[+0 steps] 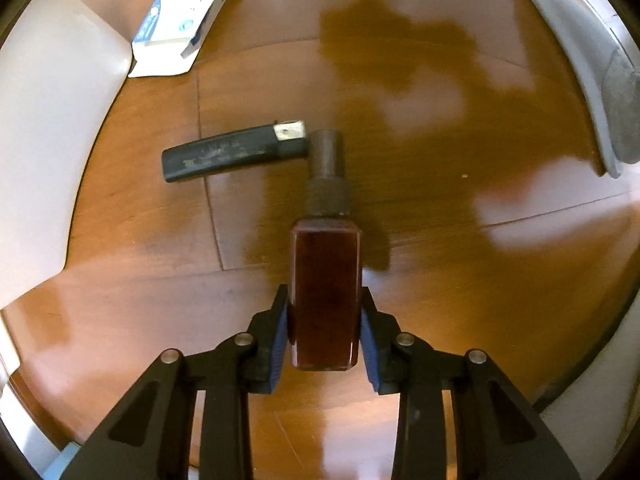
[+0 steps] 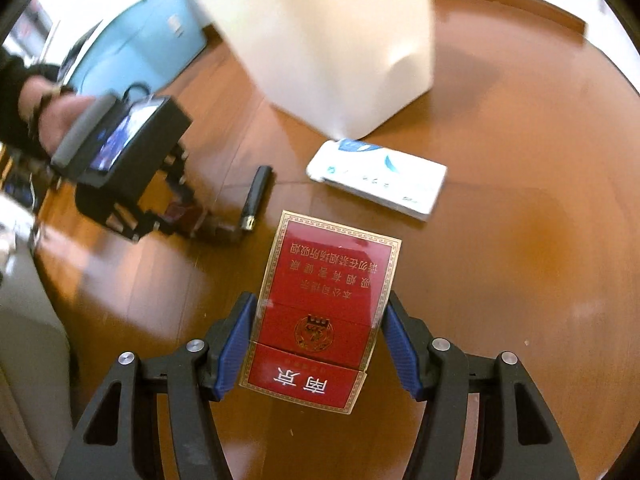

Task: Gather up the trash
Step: 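Drop the dark bottle into the wastebasket with the left gripper while the right gripper drops the red pack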

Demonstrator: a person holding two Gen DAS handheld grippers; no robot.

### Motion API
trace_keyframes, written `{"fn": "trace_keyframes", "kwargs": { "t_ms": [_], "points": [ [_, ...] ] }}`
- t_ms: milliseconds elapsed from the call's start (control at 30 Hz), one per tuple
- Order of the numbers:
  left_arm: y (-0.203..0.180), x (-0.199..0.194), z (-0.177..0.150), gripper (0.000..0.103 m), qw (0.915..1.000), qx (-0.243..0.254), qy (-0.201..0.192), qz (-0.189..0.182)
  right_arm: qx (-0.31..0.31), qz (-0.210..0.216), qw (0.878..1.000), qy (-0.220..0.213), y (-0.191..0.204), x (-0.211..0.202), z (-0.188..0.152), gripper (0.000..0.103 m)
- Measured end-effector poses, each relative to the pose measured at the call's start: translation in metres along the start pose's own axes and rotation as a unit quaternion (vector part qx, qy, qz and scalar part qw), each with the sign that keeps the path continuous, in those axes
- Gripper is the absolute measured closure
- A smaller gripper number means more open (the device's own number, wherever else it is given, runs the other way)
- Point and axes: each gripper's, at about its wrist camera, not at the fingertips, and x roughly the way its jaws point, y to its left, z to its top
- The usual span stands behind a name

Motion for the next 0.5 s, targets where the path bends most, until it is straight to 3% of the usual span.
{"fn": "trace_keyframes", "kwargs": {
  "t_ms": [67,300,500],
  "points": [
    [0.009,-0.013,-0.006,0.073,0.9999,-0.006,-0.008,-0.008,0.017,-0.004,1.000,-0.016,-0.003,-0.003,-0.001,0.039],
    [-0.017,-0.125,0.023,0.073,0.9968,0.037,-0.070,0.004,0.040,-0.015,0.998,-0.055,-0.005,-0.011,0.005,0.039],
    [-0.018,-0.158,0.023,0.073,0.9950,0.008,-0.099,0.008,0.055,-0.021,0.996,-0.073,-0.014,-0.025,0.005,0.039]
  ]
}}
